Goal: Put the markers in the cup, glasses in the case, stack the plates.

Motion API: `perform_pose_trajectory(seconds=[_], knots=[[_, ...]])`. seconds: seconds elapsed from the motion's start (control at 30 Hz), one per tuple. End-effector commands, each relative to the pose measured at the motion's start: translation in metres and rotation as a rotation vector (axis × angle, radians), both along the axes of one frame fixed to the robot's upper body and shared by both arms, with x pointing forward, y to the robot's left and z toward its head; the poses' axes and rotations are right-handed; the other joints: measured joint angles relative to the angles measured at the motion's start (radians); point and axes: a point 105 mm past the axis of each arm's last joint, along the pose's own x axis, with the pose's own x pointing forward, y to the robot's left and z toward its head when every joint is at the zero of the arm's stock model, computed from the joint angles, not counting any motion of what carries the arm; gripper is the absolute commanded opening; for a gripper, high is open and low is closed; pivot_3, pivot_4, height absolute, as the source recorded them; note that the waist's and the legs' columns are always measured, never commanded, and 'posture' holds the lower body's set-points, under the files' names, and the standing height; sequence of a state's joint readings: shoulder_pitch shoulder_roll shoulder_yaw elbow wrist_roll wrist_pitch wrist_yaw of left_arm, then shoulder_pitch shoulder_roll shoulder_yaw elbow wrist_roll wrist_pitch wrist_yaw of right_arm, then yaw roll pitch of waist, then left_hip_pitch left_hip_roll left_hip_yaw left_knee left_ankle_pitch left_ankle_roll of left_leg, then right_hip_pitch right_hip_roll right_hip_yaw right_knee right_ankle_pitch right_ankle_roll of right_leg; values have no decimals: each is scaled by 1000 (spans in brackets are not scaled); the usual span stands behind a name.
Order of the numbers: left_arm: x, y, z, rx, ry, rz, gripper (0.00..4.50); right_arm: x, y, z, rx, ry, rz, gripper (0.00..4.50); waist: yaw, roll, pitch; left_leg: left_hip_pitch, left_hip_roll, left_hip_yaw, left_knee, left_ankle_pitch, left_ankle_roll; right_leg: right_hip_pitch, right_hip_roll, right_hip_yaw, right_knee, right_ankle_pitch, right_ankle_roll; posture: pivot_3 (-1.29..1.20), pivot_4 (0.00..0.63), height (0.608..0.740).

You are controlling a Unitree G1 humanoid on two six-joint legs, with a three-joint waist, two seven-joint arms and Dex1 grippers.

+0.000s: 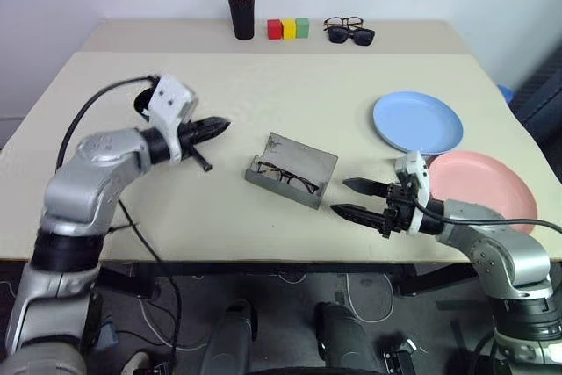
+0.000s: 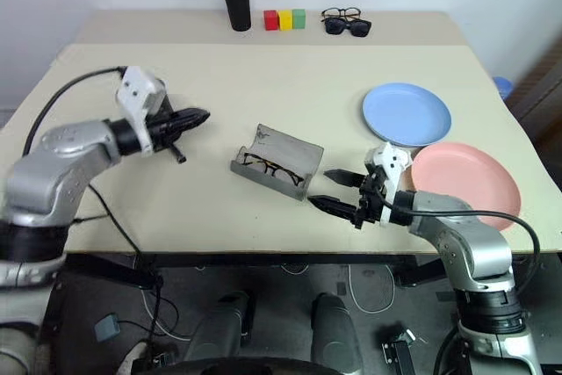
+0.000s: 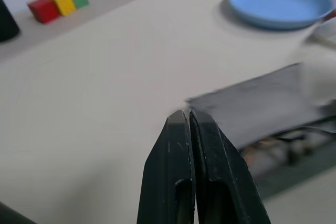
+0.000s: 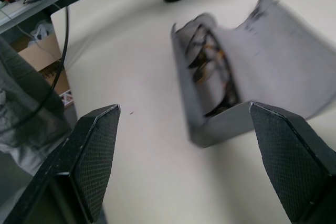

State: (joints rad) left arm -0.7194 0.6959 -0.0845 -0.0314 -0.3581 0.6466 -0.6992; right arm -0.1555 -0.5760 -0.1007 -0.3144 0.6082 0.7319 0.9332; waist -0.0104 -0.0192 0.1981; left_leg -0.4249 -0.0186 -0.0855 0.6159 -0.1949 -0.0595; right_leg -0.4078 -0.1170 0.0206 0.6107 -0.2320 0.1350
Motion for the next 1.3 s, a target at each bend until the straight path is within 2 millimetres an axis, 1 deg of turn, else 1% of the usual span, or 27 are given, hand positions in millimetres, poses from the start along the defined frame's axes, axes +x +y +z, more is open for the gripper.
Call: perform_pose_trajectory(seconds=[0.03, 0.17, 0.23, 0.27, 0.37, 0.5, 0.53, 0.63, 0.7, 0.87, 0.97, 1.17, 1.23, 1.3], knots=[[21, -19, 7, 119, -42, -20, 56, -5, 9, 13, 28, -38, 9, 4012, -1, 0, 0, 0, 0, 0, 0, 0, 0, 0, 0, 0, 0, 0, 0, 0, 150, 740], [44, -40, 13, 224, -84, -28, 56, -8, 17, 14, 44, -25, 18, 4012, -2, 0, 0, -1, 0, 0, -1, 1, 1, -1, 0, 0, 0, 1, -1, 0, 150, 740], [53, -60, 13, 268, -99, -59, 56, -7, 20, 13, 52, -21, 18, 4012, -1, 0, 0, -2, 0, 0, -4, 1, 1, -2, 0, 0, 1, 0, 2, 0, 150, 740], [58, -70, 13, 296, -105, -66, 56, -7, 22, 13, 58, -19, 18, 4012, 0, 0, 0, -2, 0, 0, -4, 0, 2, -3, 0, 0, 2, 1, 6, 0, 150, 740], [66, -97, 15, 368, -139, -116, 56, -7, 26, 13, 72, -18, 23, 4012, 1, -1, 0, -3, -1, 0, -4, -1, 3, -3, 0, 0, 2, 0, 9, 0, 150, 740], [70, -119, 8, 446, -148, -189, 56, -5, 27, 14, 83, -22, 17, 4012, -2, -1, 0, -4, -2, 0, -3, -1, 4, -3, -1, 0, 1, -1, 9, 0, 150, 740], [70, -121, 7, 458, -149, -199, 56, -4, 27, 14, 84, -22, 15, 4012, -3, -1, 0, -4, -2, 0, -3, -1, 4, -3, -1, 0, 1, -1, 9, 0, 150, 740], [69, -130, -11, 563, -93, -264, 56, -2, 23, 15, 88, -30, -2, 4012, -3, -1, 0, -3, -1, 0, -2, -1, 4, -3, -1, 0, 2, -1, 10, 0, 150, 740], [67, -133, -19, 595, -63, -306, 56, -1, 20, 17, 95, -34, -14, 4012, -1, -1, 1, -3, -1, 0, -2, -1, 4, -2, -1, 0, 2, -1, 10, 0, 150, 740], [68, -131, -34, 658, -35, -330, 56, 0, 14, 15, 90, -39, -40, 4012, 0, -1, 1, -4, -1, 0, -1, -1, 4, -2, -1, 0, 2, -1, 10, 0, 150, 740], [64, -131, -39, 658, 22, -361, 56, -2, 7, 14, 86, -40, -67, 4012, 0, -1, 1, -4, -1, 0, -1, -1, 4, -2, -1, 0, 2, -1, 10, 0, 150, 740], [47, -128, -35, 611, 162, -504, 56, -7, -21, 8, 43, -34, -148, 4012, 1, -1, 1, -4, -2, 0, -1, -1, 4, -2, -1, 0, 2, 0, 9, 0, 150, 740], [38, -125, -31, 588, 222, -580, 56, -7, -35, 3, 17, -31, -190, 4012, -1, -1, 1, -3, -2, 0, -1, -1, 4, -2, -1, 0, 2, -1, 9, 0, 150, 740], [33, -123, -25, 574, 238, -625, 56, -6, -47, 0, -2, -33, -233, 4012, -2, -1, 1, -3, -1, 0, -1, -1, 4, -2, -1, -1, 2, -1, 9, 0, 150, 740]])
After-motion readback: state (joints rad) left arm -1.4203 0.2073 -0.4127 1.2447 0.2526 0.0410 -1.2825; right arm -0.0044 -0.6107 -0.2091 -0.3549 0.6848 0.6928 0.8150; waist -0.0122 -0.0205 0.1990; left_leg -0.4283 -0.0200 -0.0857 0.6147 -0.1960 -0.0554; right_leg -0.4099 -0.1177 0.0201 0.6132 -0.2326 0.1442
